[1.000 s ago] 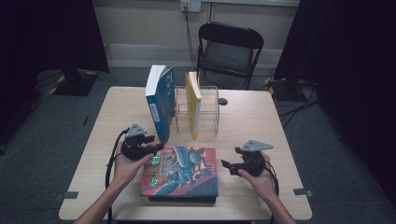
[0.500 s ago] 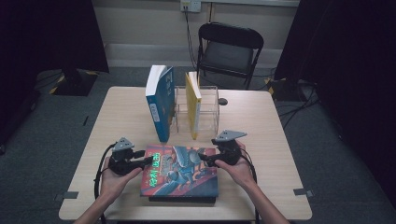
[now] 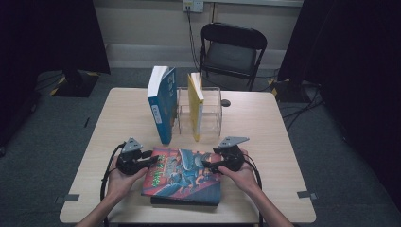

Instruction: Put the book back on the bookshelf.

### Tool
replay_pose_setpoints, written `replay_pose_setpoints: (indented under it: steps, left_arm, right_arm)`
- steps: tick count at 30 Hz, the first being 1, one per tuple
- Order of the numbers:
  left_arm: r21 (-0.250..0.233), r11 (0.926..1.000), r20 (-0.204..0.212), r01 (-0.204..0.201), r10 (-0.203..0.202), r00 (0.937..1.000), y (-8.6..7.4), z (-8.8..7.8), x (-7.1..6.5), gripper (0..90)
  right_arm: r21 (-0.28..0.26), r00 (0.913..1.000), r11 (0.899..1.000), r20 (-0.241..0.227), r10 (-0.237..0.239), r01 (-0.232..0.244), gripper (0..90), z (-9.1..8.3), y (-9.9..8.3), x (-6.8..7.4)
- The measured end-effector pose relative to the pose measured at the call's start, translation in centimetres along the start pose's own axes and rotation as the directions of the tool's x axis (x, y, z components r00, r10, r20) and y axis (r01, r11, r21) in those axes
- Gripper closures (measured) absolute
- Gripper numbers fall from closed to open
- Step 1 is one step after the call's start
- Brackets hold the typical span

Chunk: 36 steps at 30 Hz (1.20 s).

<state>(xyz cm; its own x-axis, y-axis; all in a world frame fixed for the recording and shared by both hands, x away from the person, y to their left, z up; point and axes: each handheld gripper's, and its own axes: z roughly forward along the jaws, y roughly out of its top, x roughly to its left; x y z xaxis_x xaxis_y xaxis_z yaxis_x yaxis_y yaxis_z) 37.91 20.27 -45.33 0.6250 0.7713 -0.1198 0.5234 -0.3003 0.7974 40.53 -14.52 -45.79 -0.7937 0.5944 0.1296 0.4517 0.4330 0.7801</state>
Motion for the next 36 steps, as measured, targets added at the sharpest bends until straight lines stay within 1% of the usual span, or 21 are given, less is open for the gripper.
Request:
replay_pose_setpoints:
  steps: [2,3,4,6,7,8,9,11,12,13,16,18,19,20,22,24,25,30,31,34,36]
  left_arm:
    - [0.006,0.9999,0.012,-0.009,0.009,0.9999,0.5,0.6,0.0,63.4]
    - [0.010,0.9998,0.016,-0.015,0.015,0.9998,0.7,0.8,0.0,63.4]
    - [0.016,0.9998,0.024,-0.010,0.010,0.9997,1.0,1.2,-0.2,63.5]
    - [0.030,0.9987,0.028,-0.041,0.040,0.9988,1.6,1.7,-0.4,63.7]
    - [0.034,0.9982,0.040,-0.050,0.049,0.9980,1.8,2.0,-0.5,63.8]
    - [0.038,0.9981,0.054,-0.048,0.046,0.9975,2.0,2.2,-0.5,63.8]
    - [0.036,0.9987,0.061,-0.035,0.033,0.9976,2.1,2.5,-0.5,64.0]
    - [0.041,0.9969,0.070,-0.066,0.063,0.9955,2.5,2.9,-0.6,64.2]
    - [0.038,0.9974,0.076,-0.061,0.058,0.9954,2.5,3.1,-0.8,64.3]
    - [0.039,0.9979,0.080,-0.052,0.048,0.9956,2.6,3.3,-0.9,64.4]
    - [0.067,0.9945,0.086,-0.080,0.074,0.9935,3.2,3.3,-0.9,64.4]
    - [0.055,0.9953,0.091,-0.079,0.073,0.9931,3.0,3.3,-0.8,64.3]
    - [0.053,0.9961,0.098,-0.071,0.066,0.9930,2.8,3.1,-0.7,64.3]
    - [0.058,0.9955,0.106,-0.075,0.068,0.9920,2.7,2.9,-0.6,64.3]
    - [0.074,0.9947,0.119,-0.071,0.062,0.9909,2.4,2.3,-0.6,62.9]
    - [0.082,0.9928,0.120,-0.087,0.077,0.9899,2.0,1.6,-0.8,62.0]
    - [0.081,0.9931,0.120,-0.085,0.075,0.9900,1.8,1.3,-0.9,61.4]
    - [0.079,0.9923,0.131,-0.095,0.084,0.9877,-0.2,-1.3,-1.4,59.9]
    - [0.081,0.9921,0.124,-0.096,0.085,0.9886,-0.5,-1.8,-1.4,58.6]
    - [0.085,0.9932,0.147,-0.079,0.066,0.9870,-1.6,-3.1,-1.5,56.6]
    - [0.085,0.9940,0.153,-0.069,0.056,0.9866,-2.2,-3.9,-1.6,54.8]
  right_arm:
    - [0.003,0.9997,1.000,-0.022,0.009,-0.009,27.2,-0.6,-0.6,0.2]
    - [0.001,0.9997,1.000,-0.023,0.008,-0.008,28.7,-0.9,-0.8,0.4]
    - [0.001,0.9997,1.000,-0.024,0.007,-0.007,29.3,-1.1,-1.0,0.5]
    - [0.004,0.9999,1.000,-0.015,-0.008,0.008,30.8,-1.8,-1.4,1.2]
    - [0.007,0.9999,1.000,-0.011,-0.013,0.013,31.4,-2.1,-1.6,1.5]
    - [0.010,0.9997,1.000,-0.009,-0.021,0.021,31.8,-2.4,-1.8,1.8]
    - [0.012,0.9995,1.000,-0.012,-0.028,0.028,31.7,-2.7,-2.0,2.1]
    - [0.015,0.9995,0.999,-0.016,-0.028,0.028,31.7,-3.3,-2.6,2.5]
    - [0.013,0.9995,1.000,-0.016,-0.026,0.027,31.7,-3.5,-2.8,2.6]
    - [0.016,0.9995,1.000,-0.020,-0.023,0.023,31.8,-3.8,-3.0,2.8]
    - [0.008,0.9995,1.000,-0.022,-0.021,0.021,31.8,-4.1,-3.4,3.1]
    - [0.009,0.9993,1.000,-0.029,-0.024,0.024,31.9,-4.1,-3.3,3.0]
    - [0.009,0.9992,1.000,-0.033,-0.024,0.025,32.2,-4.0,-3.3,2.9]
    - [0.005,0.9992,1.000,-0.035,-0.021,0.021,32.1,-3.9,-3.2,2.9]
    - [0.006,0.9993,1.000,-0.024,-0.027,0.027,32.2,-3.6,-2.9,2.9]
    - [0.008,0.9991,0.999,-0.022,-0.037,0.037,33.0,-3.1,-2.5,2.9]
    - [0.008,0.9990,0.999,-0.025,-0.037,0.037,34.1,-2.9,-2.2,2.9]
    - [0.017,0.9981,0.999,-0.034,-0.050,0.051,37.1,-1.4,-0.9,2.8]
    - [0.019,0.9979,0.999,-0.041,-0.049,0.050,37.6,-1.1,-0.6,2.7]
    - [0.027,0.9973,0.998,-0.052,-0.052,0.053,37.7,-0.3,0.1,2.7]
    - [0.024,0.9971,0.998,-0.058,-0.049,0.050,37.9,0.1,0.3,2.8]
